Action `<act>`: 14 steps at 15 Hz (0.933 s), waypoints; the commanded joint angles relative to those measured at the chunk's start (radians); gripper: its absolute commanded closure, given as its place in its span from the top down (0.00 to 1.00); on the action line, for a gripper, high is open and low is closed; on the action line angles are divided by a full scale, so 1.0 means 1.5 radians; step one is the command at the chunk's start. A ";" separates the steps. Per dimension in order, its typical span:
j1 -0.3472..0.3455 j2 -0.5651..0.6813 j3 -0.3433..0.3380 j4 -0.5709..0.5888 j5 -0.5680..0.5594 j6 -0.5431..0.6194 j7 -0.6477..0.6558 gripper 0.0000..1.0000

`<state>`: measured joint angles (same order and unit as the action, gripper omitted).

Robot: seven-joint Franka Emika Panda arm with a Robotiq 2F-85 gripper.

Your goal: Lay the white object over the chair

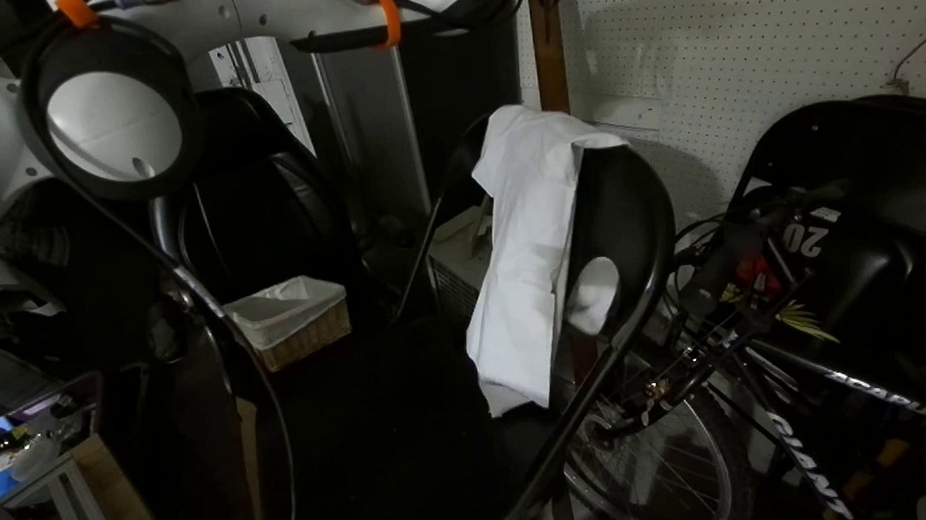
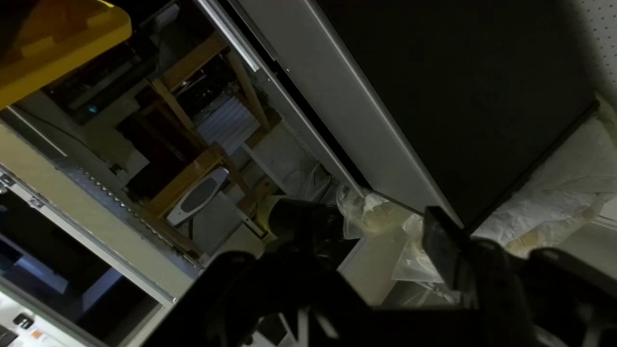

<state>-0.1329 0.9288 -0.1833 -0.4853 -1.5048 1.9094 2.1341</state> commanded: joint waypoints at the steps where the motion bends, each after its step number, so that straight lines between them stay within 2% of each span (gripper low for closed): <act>1: 0.006 0.015 -0.011 0.018 -0.012 -0.009 0.000 0.92; 3: 0.007 -0.013 -0.003 -0.012 -0.008 0.022 -0.103 1.00; 4: 0.006 -0.027 0.003 -0.020 -0.003 0.041 -0.155 1.00; 5: 0.002 -0.012 -0.008 0.027 0.034 0.060 -0.225 1.00; 6: 0.000 -0.035 0.000 0.009 0.050 0.077 -0.269 1.00; 7: -0.010 -0.074 0.043 -0.021 0.064 0.084 -0.306 1.00; 8: -0.019 -0.060 0.039 0.031 0.124 0.096 -0.362 1.00; 9: -0.030 -0.063 0.054 0.058 0.171 0.096 -0.407 1.00; 10: -0.029 -0.109 0.052 0.010 0.212 0.094 -0.424 1.00; 14: -0.049 -0.161 0.058 0.020 0.394 0.071 -0.566 1.00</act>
<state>-0.1850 0.7508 -0.1172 -0.4368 -1.0816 2.0264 1.4294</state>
